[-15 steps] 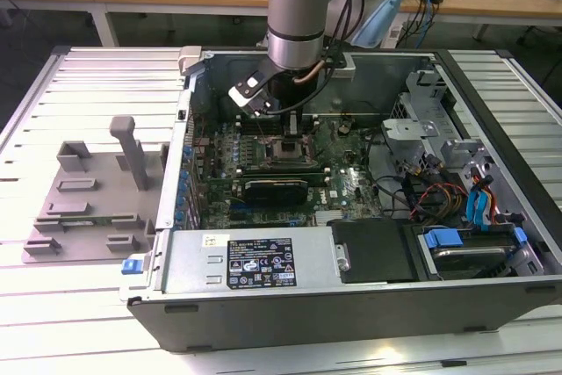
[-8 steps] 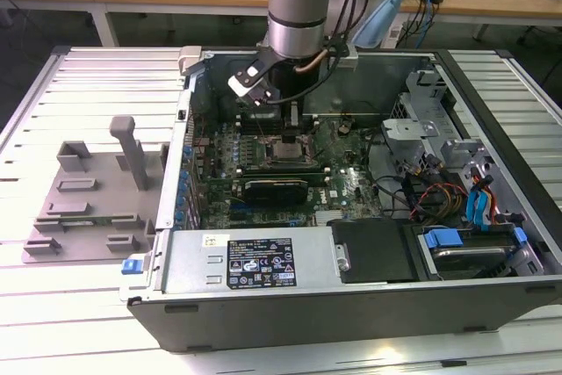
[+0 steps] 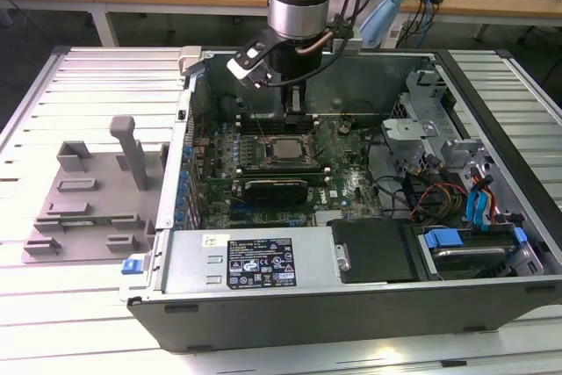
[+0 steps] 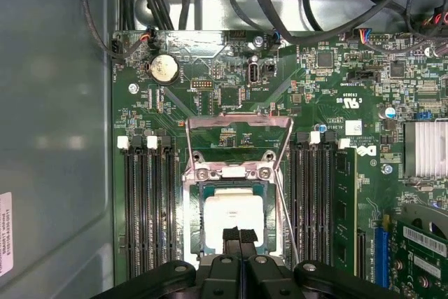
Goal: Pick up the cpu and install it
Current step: 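Close the cpu cover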
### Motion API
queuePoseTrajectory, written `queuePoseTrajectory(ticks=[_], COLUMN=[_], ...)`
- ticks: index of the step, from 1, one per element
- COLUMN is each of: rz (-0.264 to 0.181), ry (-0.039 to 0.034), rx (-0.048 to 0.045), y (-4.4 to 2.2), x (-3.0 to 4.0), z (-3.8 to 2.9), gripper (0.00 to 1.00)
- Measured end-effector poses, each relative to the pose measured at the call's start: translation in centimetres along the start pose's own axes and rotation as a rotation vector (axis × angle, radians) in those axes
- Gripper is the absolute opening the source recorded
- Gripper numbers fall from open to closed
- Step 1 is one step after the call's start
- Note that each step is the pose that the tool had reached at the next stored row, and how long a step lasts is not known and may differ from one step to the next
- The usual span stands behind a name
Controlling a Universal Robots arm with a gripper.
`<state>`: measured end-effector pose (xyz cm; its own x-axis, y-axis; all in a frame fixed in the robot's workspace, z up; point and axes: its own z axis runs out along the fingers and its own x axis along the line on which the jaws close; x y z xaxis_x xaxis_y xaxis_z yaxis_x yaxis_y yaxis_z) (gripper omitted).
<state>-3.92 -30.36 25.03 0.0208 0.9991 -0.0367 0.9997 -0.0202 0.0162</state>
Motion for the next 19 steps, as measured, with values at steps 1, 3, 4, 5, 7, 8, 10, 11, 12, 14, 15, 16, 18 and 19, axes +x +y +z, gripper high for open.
queuePoseTrajectory(ticks=[1, 3, 4, 5, 7, 8, 10, 11, 12, 14, 15, 16, 18, 19], rz=[0.000, 0.000, 0.000, 0.000, 0.000, 0.000, 0.000, 0.000, 0.000, 0.000, 0.000, 0.000, 0.000, 0.000], ry=[0.0000, -0.0001, 0.0000, 0.0000, 0.0000, 0.0000, -0.0006, -0.0005, 0.0000, 0.0000, -0.0001, 0.0000, 0.0000, 0.0000], rx=[0.0001, 0.0000, 0.0000, 0.0000, 0.0000, 0.0000, 0.0004, 0.0003, 0.0000, 0.0001, 0.0000, 0.0000, 0.0000, 0.0000], y=[0.00, 0.00, 0.00, 0.00, 0.00, 0.00, 0.00, 0.00, 0.00, 0.02, 0.04, 0.04, 0.05, 0.06], x=[0.00, 0.00, 0.00, 0.00, 0.00, 0.00, -0.01, -0.01, -0.01, -0.02, -0.06, -0.08, -0.10, -0.11], z=[-0.01, -0.02, -0.02, -0.02, -0.03, -0.04, -0.11, -0.18, -0.30, -1.15, -2.32, -2.84, -3.33, -3.67], gripper=[0.11, 0.11, 0.11, 0.11, 0.11, 0.11, 0.11, 0.11, 0.11, 0.11, 0.11, 0.11, 0.11, 0.11])
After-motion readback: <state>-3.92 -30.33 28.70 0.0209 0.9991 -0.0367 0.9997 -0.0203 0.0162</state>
